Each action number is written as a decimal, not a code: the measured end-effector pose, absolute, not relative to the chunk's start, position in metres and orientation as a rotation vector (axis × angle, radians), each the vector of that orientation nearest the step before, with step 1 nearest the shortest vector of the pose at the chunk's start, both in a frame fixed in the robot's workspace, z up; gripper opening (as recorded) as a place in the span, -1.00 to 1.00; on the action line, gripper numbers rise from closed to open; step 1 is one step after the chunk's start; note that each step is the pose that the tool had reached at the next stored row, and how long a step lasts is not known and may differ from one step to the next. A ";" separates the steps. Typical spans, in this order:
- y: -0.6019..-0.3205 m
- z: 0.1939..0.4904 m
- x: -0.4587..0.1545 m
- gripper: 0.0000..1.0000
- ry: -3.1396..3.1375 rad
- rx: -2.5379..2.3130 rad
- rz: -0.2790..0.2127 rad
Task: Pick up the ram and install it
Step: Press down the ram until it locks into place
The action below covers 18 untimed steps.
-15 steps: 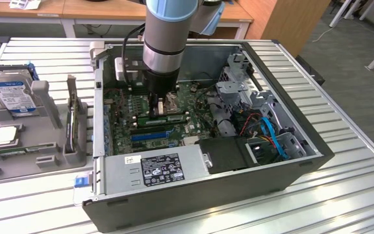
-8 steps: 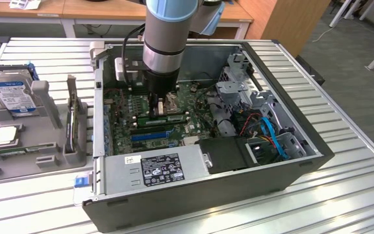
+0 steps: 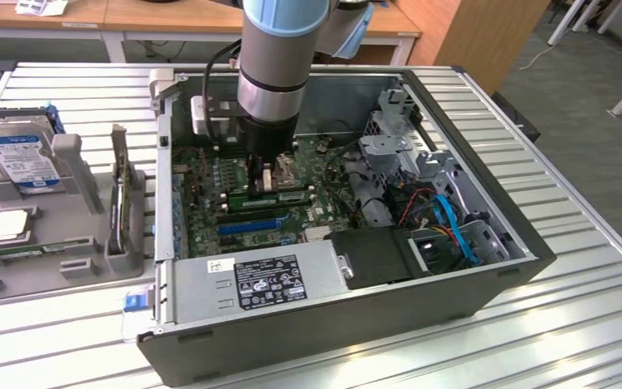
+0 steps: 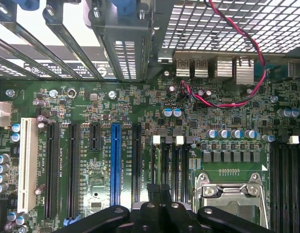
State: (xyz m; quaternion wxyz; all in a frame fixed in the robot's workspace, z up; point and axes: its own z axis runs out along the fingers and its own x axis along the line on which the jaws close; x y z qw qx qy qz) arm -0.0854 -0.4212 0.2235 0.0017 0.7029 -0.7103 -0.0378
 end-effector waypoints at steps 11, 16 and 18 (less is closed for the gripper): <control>-0.421 0.223 -0.085 -0.80 -2.229 2.206 -0.119; -0.421 0.223 -0.085 -0.80 -2.229 2.206 -0.119; -0.421 0.223 -0.085 -0.80 -2.229 2.206 -0.119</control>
